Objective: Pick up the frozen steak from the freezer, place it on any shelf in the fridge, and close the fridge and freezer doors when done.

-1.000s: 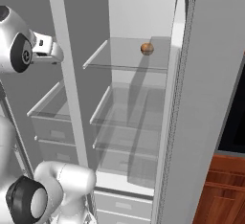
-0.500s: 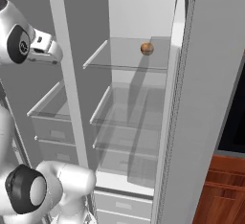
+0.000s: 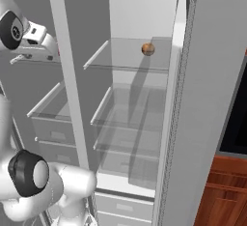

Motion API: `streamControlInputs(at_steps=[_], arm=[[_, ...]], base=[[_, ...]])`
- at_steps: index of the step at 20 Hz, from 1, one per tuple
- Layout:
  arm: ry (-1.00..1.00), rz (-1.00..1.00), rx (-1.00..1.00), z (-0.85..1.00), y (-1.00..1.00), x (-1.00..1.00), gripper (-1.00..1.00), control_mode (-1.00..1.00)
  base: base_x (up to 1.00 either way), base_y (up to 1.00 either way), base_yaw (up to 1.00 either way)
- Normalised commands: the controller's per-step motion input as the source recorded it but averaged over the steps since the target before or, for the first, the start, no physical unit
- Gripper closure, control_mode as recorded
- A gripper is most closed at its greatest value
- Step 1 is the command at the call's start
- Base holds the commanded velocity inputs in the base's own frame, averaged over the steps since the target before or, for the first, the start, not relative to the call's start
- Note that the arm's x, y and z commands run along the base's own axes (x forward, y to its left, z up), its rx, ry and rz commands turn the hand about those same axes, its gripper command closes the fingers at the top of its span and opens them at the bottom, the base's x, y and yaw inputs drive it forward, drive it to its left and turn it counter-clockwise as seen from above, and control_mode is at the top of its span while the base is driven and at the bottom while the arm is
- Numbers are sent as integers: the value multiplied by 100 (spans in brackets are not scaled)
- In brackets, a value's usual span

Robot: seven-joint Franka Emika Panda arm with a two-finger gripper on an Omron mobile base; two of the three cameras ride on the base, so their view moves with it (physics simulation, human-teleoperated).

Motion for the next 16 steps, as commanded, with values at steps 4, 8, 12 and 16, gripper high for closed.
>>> streamControlInputs(at_steps=[4,8,12,16], arm=[[-37,26,-16,-26,1,-59,-100,-100],[-35,15,-4,-3,2,-5,-100,-100],[-12,3,0,0,17,53,-100,-100],[1,0,0,17,12,87,-100,-100]], base=[[0,0,0],[0,0,0],[0,0,0],[0,0,0]])
